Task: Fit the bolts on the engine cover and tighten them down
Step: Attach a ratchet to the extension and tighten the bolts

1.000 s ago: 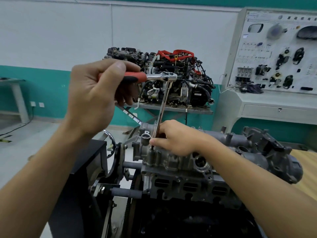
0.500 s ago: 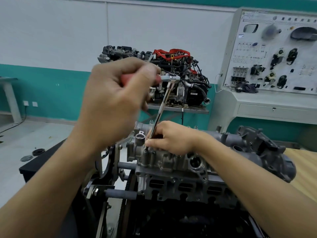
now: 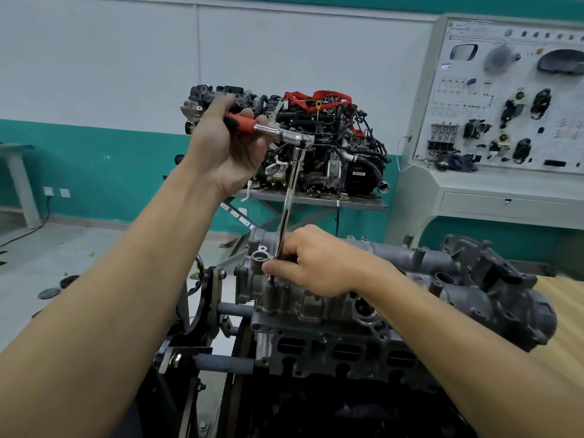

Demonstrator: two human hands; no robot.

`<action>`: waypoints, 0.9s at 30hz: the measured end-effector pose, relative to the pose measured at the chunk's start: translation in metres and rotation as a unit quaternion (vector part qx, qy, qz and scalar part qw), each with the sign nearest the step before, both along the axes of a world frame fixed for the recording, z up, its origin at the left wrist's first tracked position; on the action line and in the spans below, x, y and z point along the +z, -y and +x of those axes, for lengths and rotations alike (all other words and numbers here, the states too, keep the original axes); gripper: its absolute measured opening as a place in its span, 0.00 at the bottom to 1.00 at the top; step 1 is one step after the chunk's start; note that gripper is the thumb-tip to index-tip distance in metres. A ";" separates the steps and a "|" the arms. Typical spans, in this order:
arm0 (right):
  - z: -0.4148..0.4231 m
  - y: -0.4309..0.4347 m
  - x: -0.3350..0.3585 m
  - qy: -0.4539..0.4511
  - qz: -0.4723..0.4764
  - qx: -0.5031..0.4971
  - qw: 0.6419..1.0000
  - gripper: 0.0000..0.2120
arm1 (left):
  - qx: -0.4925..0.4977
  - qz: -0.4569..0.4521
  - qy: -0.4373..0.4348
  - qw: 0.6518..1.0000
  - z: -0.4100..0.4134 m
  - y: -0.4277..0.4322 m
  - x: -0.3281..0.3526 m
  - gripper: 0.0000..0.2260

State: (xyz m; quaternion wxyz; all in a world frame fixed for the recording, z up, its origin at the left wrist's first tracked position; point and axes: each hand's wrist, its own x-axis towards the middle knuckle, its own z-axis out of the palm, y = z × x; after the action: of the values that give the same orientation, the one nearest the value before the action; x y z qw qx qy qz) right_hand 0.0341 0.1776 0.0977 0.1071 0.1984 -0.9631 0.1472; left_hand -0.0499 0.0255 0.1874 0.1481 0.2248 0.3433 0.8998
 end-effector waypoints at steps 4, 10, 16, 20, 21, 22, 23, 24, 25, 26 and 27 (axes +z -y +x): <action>0.000 0.001 -0.001 -0.005 0.001 -0.002 1.000 0.23 | -0.029 -0.057 0.014 0.998 -0.006 -0.010 0.006 0.19; 0.002 0.000 -0.001 0.001 -0.004 -0.003 1.000 0.24 | -0.075 -0.047 0.027 0.996 -0.010 -0.029 0.010 0.19; 0.006 0.002 0.001 -0.007 -0.012 -0.008 1.000 0.25 | -0.051 -0.047 0.013 0.998 0.009 -0.023 0.003 0.30; 0.006 0.004 0.002 -0.007 -0.012 -0.012 1.000 0.26 | 0.077 -0.230 -0.114 0.963 0.053 -0.023 -0.031 0.32; 0.006 0.005 0.003 -0.005 -0.015 -0.011 1.000 0.26 | 0.107 -0.240 -0.143 0.954 0.064 -0.025 -0.038 0.29; 0.005 0.005 0.003 -0.004 -0.022 -0.011 1.000 0.26 | 0.140 -0.235 -0.168 0.947 0.073 -0.028 -0.042 0.26; 0.005 0.005 0.004 -0.001 -0.026 -0.011 1.000 0.25 | 0.180 -0.226 -0.188 0.939 0.079 -0.032 -0.044 0.24; 0.005 0.006 0.004 0.002 -0.027 -0.009 1.000 0.24 | 0.219 -0.220 -0.201 0.929 0.083 -0.035 -0.043 0.23; 0.006 0.008 0.005 0.004 -0.029 -0.006 1.000 0.24 | 0.253 -0.212 -0.205 0.921 0.086 -0.039 -0.041 0.23; 0.008 0.009 0.006 -0.001 -0.036 -0.001 0.999 0.24 | 0.280 -0.196 -0.204 0.917 0.088 -0.041 -0.036 0.23; 0.010 0.010 0.008 -0.015 -0.049 0.005 0.999 0.23 | 0.297 -0.169 -0.201 0.918 0.089 -0.043 -0.030 0.24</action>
State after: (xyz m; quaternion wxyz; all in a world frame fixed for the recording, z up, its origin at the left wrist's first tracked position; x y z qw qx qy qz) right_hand 0.0444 0.1677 0.1062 0.1301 0.2003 -0.9519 0.1919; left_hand 0.0388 0.0681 0.1577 -0.1620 0.2601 0.5637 0.7671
